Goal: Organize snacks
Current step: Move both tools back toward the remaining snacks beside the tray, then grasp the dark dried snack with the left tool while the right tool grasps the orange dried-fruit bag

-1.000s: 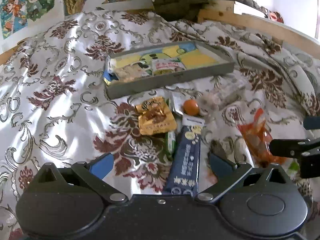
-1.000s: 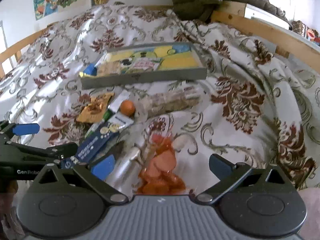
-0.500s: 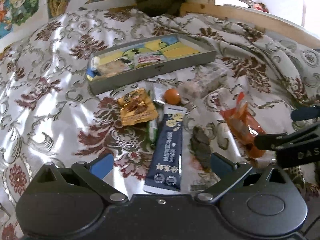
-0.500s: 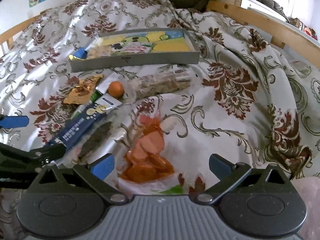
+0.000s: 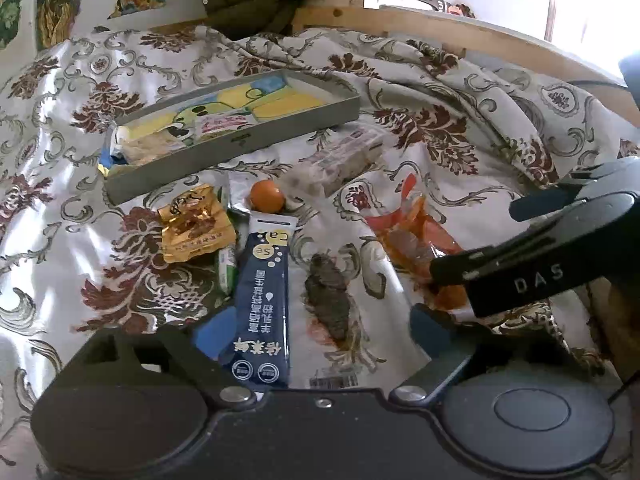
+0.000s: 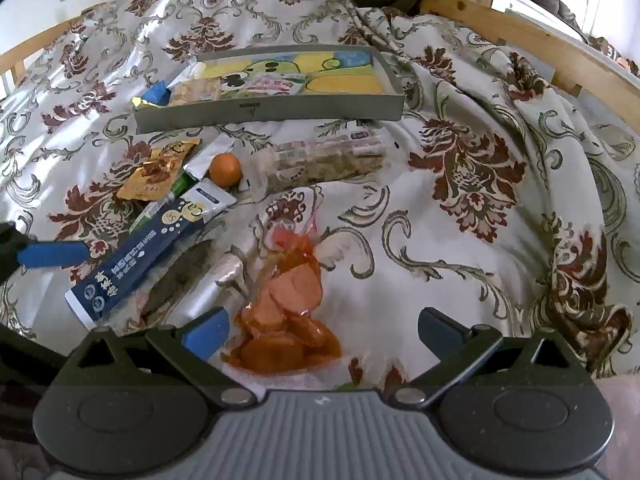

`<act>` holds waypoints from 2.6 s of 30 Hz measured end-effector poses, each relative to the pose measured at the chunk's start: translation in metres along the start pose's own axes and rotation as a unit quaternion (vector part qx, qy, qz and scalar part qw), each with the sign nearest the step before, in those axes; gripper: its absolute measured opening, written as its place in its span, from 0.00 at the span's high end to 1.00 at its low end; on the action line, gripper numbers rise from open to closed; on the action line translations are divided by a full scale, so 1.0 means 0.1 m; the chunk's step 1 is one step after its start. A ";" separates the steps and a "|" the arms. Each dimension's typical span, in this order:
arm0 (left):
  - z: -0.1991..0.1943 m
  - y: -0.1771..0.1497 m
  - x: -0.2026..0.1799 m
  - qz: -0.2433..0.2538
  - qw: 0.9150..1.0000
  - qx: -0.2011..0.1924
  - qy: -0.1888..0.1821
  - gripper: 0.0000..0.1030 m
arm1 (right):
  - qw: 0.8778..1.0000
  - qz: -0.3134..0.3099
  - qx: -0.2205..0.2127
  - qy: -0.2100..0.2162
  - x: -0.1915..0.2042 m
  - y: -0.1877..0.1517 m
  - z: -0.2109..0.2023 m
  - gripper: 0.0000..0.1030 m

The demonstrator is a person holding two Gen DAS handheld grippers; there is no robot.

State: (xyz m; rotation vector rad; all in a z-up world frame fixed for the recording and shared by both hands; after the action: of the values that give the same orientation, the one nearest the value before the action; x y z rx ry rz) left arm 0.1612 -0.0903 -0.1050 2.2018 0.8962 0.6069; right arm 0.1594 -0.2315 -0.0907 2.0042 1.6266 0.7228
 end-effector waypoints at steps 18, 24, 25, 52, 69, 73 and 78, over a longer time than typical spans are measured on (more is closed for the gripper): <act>0.33 0.05 -0.05 0.017 0.998 0.034 -0.053 0.46 | 0.998 0.025 0.011 0.054 -0.01 0.06 0.16 0.18; 0.38 -0.09 0.11 -0.092 0.988 0.051 -0.109 0.42 | 0.997 0.027 0.015 0.064 0.02 0.04 0.19 0.21; 0.39 -0.11 0.16 -0.120 0.984 0.053 -0.118 0.42 | 0.997 0.028 0.015 0.065 0.02 0.04 0.19 0.21; 0.69 -0.22 0.62 -0.381 0.899 0.098 -0.192 0.65 | 0.996 -0.006 0.021 0.084 0.22 -0.04 0.33 0.48; 0.66 0.04 0.32 -0.186 0.969 0.109 -0.119 0.67 | 0.996 -0.014 0.009 0.084 0.27 -0.06 0.27 0.52; 0.57 0.04 0.33 -0.200 0.967 0.100 -0.120 0.69 | 0.996 -0.010 0.004 0.089 0.26 -0.03 0.24 0.53; 0.42 0.07 0.39 -0.217 0.967 0.070 -0.116 0.90 | 0.996 -0.008 -0.004 0.091 0.27 -0.01 0.22 0.53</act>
State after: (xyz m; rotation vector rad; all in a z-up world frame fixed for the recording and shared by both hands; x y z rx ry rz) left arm 0.2165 -0.0826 -0.1213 2.0457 1.2714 0.0773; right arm 0.1774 -0.2058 -0.1052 1.9661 1.7362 0.9273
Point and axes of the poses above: each gripper's, at about its wrist camera, not at the fingertips, and z roughly the way its jaws point, x to its left, y to its top, the point moved 9 cm from there along z, roughly the way its jaws point, and after that the axes turned 15 degrees about z, right-handed, at the moved point
